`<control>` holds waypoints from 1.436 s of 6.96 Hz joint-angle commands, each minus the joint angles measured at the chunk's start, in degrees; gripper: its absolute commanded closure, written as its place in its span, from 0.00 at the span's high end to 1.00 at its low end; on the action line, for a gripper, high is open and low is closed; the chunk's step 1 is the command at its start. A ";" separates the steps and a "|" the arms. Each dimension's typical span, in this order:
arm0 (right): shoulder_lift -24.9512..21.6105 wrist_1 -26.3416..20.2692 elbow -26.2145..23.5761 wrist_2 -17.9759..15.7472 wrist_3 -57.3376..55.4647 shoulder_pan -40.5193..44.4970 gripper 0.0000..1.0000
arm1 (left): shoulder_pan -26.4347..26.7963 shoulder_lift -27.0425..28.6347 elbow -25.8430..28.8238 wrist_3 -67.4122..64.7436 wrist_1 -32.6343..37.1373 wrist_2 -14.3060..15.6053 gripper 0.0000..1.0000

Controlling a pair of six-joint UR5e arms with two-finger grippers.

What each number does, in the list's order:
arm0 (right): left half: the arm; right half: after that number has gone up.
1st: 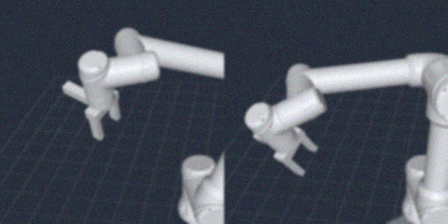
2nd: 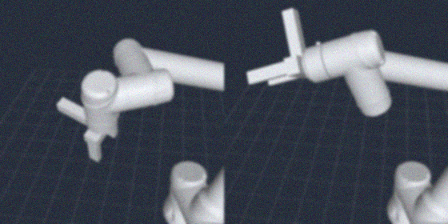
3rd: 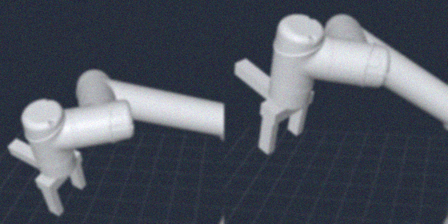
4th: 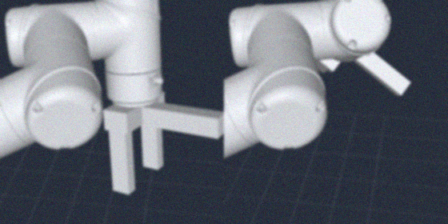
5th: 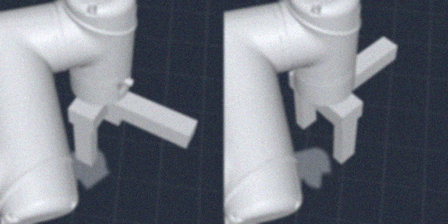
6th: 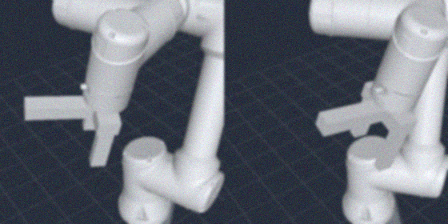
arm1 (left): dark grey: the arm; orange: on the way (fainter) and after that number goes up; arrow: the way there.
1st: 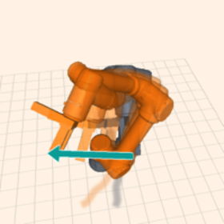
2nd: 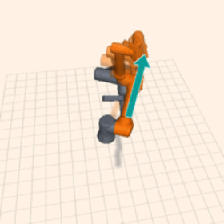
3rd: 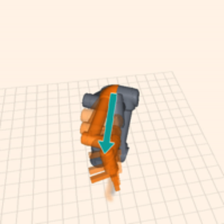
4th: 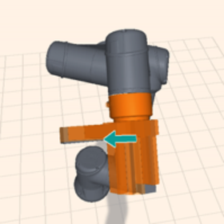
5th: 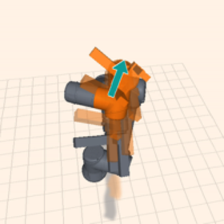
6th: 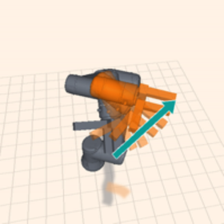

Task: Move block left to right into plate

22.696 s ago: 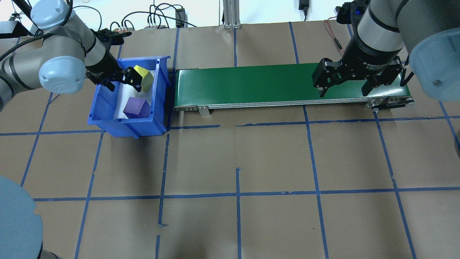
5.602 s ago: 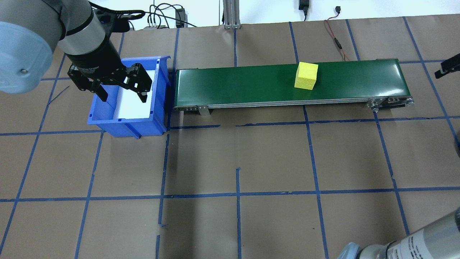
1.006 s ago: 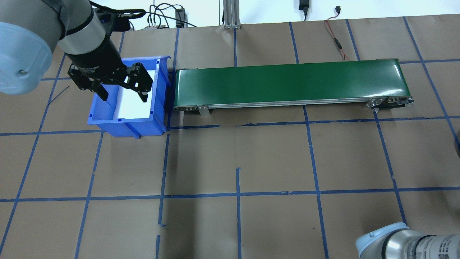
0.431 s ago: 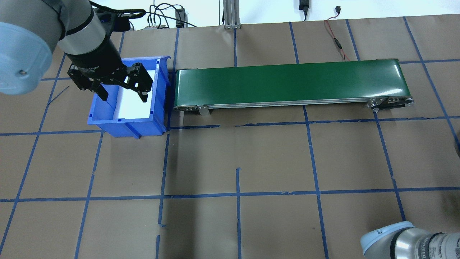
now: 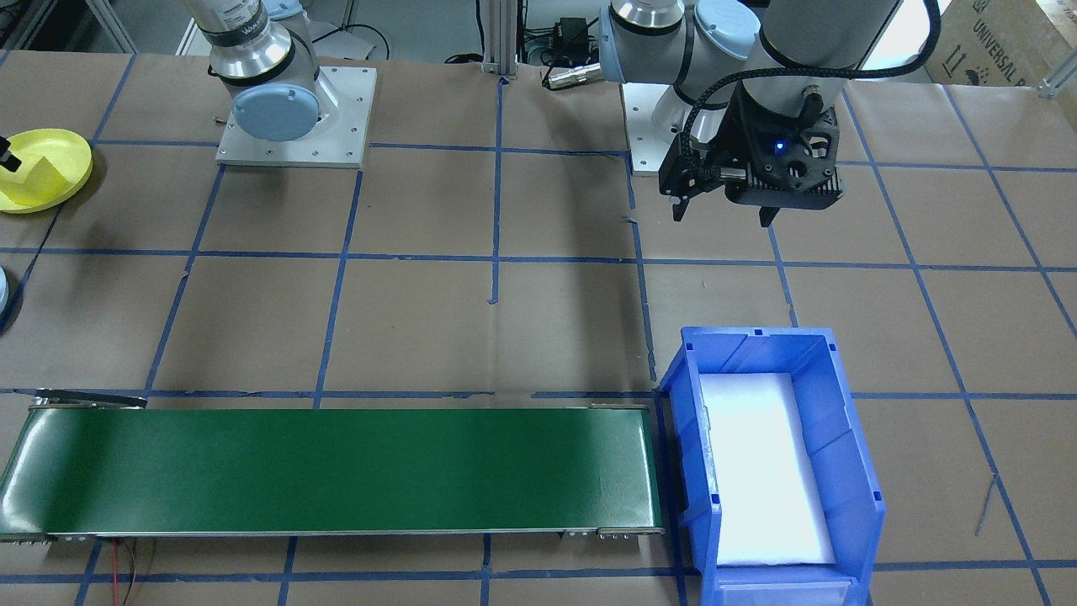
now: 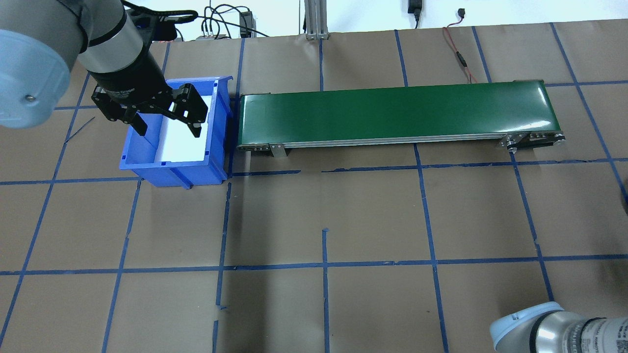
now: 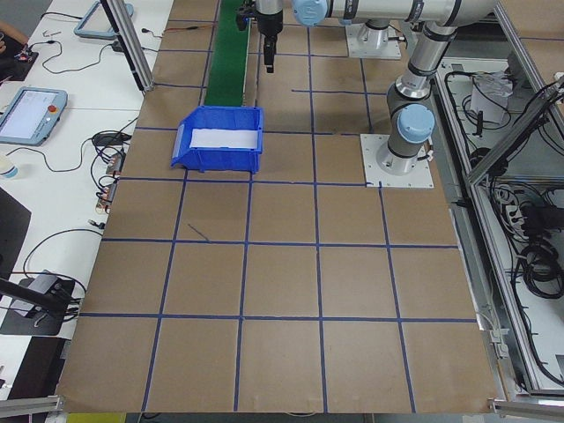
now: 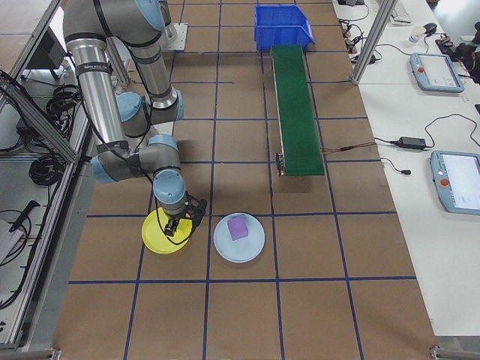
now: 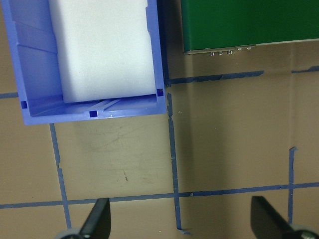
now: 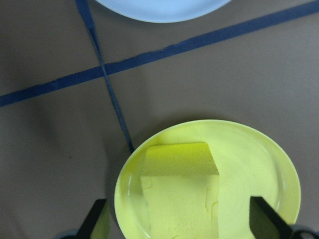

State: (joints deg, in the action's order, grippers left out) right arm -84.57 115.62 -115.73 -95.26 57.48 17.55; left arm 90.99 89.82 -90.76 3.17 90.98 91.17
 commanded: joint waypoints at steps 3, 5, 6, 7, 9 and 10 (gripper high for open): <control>-7.08 -31.09 21.63 -2.82 -27.07 22.13 1.00 | -0.03 0.00 -0.12 0.08 -0.28 -0.03 1.00; -8.94 -33.17 25.63 -5.70 -31.19 37.39 1.00 | -0.03 0.00 -0.12 0.08 -0.37 -0.03 1.00; -11.20 -36.58 26.60 -5.47 -31.90 42.17 1.00 | -0.03 0.09 -0.03 0.00 -0.63 -0.12 1.00; -12.97 -37.39 28.00 0.02 -35.21 46.39 1.00 | -0.03 0.09 0.06 -0.01 -0.63 -0.12 1.00; -13.42 -37.40 28.89 2.78 -48.61 58.84 1.00 | -0.03 0.00 -0.12 0.17 -1.07 -0.12 1.00; -12.55 -37.05 28.81 4.19 -57.48 67.18 1.00 | -0.03 0.09 -0.12 0.17 -2.11 -0.12 1.00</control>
State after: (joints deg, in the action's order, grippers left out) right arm -97.65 78.35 -87.12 -92.90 10.02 75.42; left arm 90.97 89.88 -90.84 3.29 89.76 91.06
